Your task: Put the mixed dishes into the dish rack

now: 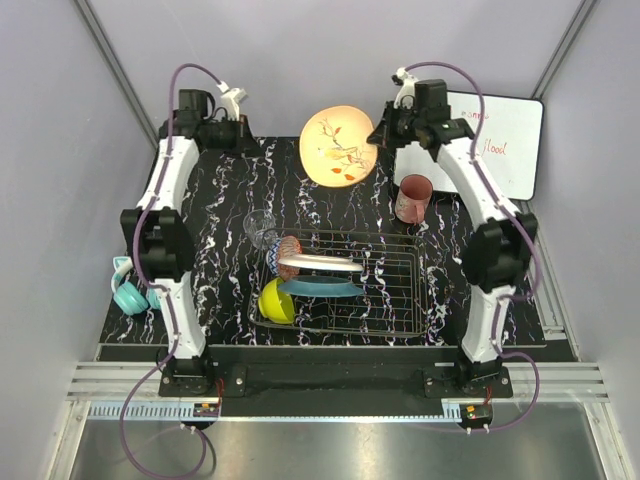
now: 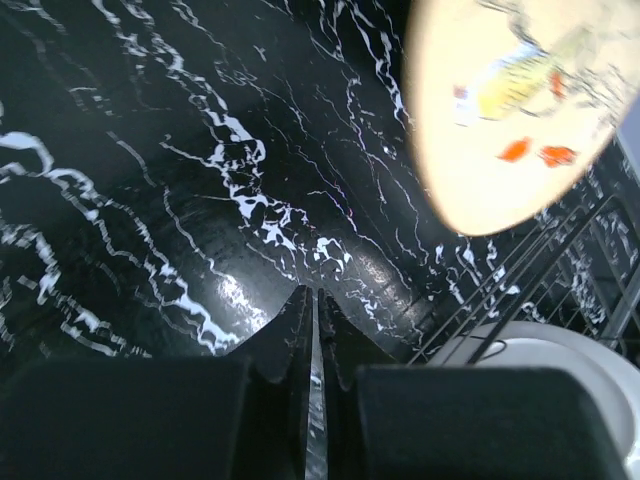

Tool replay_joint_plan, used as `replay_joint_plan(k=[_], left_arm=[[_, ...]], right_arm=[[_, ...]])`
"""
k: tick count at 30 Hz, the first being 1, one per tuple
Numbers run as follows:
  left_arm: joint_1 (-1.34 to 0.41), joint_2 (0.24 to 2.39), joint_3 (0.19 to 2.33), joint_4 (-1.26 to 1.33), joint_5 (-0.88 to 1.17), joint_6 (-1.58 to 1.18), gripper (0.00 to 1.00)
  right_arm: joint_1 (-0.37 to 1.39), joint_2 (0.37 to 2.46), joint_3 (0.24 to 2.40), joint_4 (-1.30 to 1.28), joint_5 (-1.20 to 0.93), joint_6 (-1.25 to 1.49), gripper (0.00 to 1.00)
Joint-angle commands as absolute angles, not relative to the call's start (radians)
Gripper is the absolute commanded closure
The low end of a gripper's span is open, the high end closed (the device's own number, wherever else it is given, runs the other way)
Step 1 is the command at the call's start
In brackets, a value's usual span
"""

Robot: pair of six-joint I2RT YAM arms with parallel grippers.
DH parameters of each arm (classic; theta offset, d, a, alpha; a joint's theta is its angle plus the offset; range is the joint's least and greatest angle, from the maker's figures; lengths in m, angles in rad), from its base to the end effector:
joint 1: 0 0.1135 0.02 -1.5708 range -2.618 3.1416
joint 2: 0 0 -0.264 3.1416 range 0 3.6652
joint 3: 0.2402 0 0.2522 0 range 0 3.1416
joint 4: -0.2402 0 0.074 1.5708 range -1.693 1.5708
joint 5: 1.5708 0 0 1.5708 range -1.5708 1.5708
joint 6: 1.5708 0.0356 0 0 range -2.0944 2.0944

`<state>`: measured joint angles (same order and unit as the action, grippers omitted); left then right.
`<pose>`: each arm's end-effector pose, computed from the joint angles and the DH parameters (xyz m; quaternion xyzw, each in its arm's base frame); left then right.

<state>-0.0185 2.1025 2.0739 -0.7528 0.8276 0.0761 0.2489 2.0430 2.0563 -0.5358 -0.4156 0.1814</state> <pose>0.4695 -0.0349 0.3249 0.1944 0.8369 -0.3609 0.3626 0.4583 0.1313 0.3587 -0.1318 0.8432 0.2790 0.4403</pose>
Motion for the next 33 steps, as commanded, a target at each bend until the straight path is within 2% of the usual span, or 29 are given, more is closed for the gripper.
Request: replay_joint_plan(k=[1, 3, 5, 12, 13, 14, 16, 17, 18, 26, 33], left_arm=[[0.000, 1.930, 2.020, -0.762, 0.825, 0.003, 0.90], [0.000, 1.872, 1.970, -0.800, 0.798, 0.012, 0.82], [0.000, 1.832, 1.924, -0.821, 0.779, 0.032, 0.80], [-0.002, 1.660, 1.755, -0.908, 0.713, 0.101, 0.59], [0.000, 1.643, 1.747, -0.914, 0.704, 0.104, 0.53], [0.000, 1.626, 1.734, -0.922, 0.697, 0.109, 0.36], [-0.002, 1.576, 1.721, -0.945, 0.672, 0.118, 0.26], [-0.002, 1.557, 1.706, -0.956, 0.661, 0.120, 0.11], [0.000, 1.521, 1.698, -0.965, 0.644, 0.121, 0.02], [-0.002, 1.343, 1.554, -1.032, 0.546, 0.159, 0.01], [0.000, 1.256, 1.460, -1.061, 0.471, 0.196, 0.01]], right_arm=[[0.258, 1.703, 1.916, -0.454, -0.417, 0.101, 1.00], [0.261, 1.570, 1.795, -0.446, -0.403, 0.087, 1.00], [0.262, 1.450, 1.702, -0.448, -0.390, 0.083, 1.00], [0.298, 1.174, 1.525, -0.511, -0.388, 0.081, 1.00], [0.313, 1.148, 1.510, -0.518, -0.390, 0.081, 1.00], [0.321, 1.100, 1.482, -0.528, -0.397, 0.080, 1.00], [0.345, 1.042, 1.447, -0.534, -0.406, 0.064, 1.00], [0.377, 0.982, 1.406, -0.529, -0.403, 0.064, 1.00], [0.388, 0.956, 1.390, -0.531, -0.400, 0.063, 1.00], [0.423, 0.727, 1.272, -0.600, -0.443, 0.020, 1.00], [0.440, 0.658, 1.279, -0.643, -0.460, -0.032, 1.00]])
